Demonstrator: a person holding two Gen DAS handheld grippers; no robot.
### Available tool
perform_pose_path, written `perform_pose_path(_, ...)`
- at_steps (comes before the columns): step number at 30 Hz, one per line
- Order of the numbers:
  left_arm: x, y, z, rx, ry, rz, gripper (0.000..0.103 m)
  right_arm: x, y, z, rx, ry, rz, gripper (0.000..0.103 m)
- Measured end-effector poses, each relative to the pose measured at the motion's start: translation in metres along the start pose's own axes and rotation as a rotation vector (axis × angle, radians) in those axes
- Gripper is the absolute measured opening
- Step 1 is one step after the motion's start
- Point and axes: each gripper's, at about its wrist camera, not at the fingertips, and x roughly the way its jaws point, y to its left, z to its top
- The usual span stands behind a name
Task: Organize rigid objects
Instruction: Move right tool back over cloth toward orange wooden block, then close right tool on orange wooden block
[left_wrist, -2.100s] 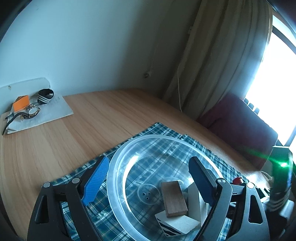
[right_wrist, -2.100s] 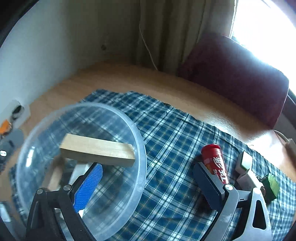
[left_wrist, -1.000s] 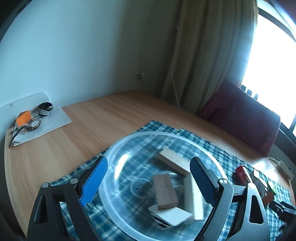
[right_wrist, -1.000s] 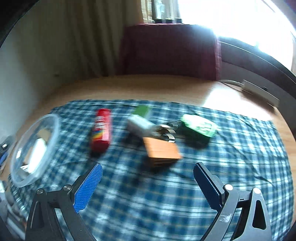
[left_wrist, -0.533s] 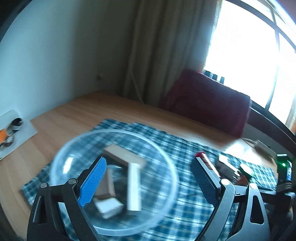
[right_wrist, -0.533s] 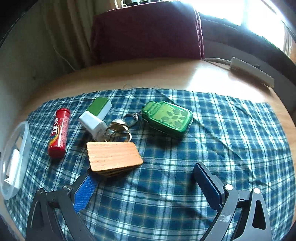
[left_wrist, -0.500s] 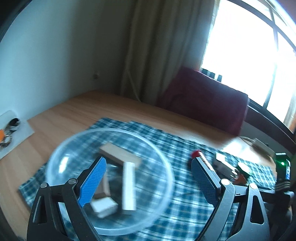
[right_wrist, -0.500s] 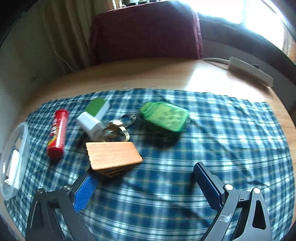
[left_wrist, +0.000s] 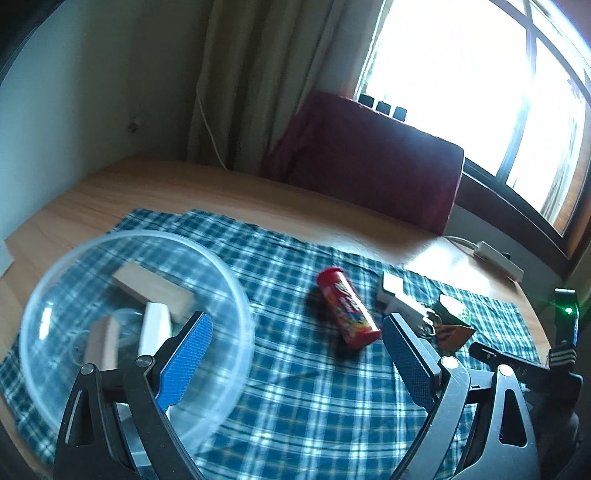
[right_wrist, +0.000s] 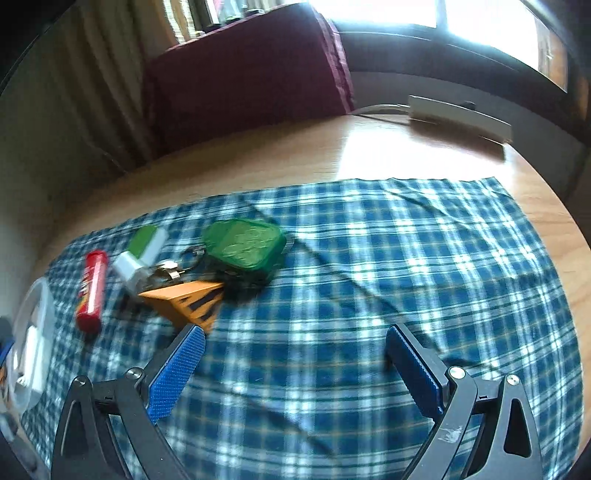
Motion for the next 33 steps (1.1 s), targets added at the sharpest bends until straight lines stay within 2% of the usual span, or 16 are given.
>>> perform_pose_path(4,0.01,-0.009,-0.003,0.012,0.011,-0.008,0.094,-0.009,0.022,-0.007,-0.066,-0.021,0.032,0.1)
perform_pose_path(6,0.013,-0.013,-0.006,0.024,0.013,-0.005,0.094,-0.009,0.031,-0.008,-0.088,-0.021,0.032,0.096)
perform_pose_path(11,0.02,-0.017,-0.013,0.046,0.027,-0.016,0.094,0.004,0.044,-0.006,-0.096,0.02,0.019,0.077)
perform_pose_path(19,0.024,-0.014,-0.017,0.048,0.031,-0.032,0.094,0.017,0.064,0.003,-0.103,0.021,0.001,0.073)
perform_pose_path(21,0.026,-0.012,-0.018,0.043,0.041,-0.038,0.094,0.021,0.069,0.005,-0.111,0.015,-0.018,0.069)
perform_pose_path(25,0.027,-0.011,-0.018,0.041,0.043,-0.04,0.094,0.026,0.071,0.008,-0.127,-0.003,-0.061,0.053)
perform_pose_path(29,0.027,-0.011,-0.018,0.044,0.046,-0.037,0.094,0.024,0.069,0.007,-0.124,-0.006,-0.059,0.038)
perform_pose_path(33,0.028,-0.012,-0.019,0.06,0.045,-0.023,0.094,0.018,0.06,0.005,-0.128,-0.007,-0.032,0.032)
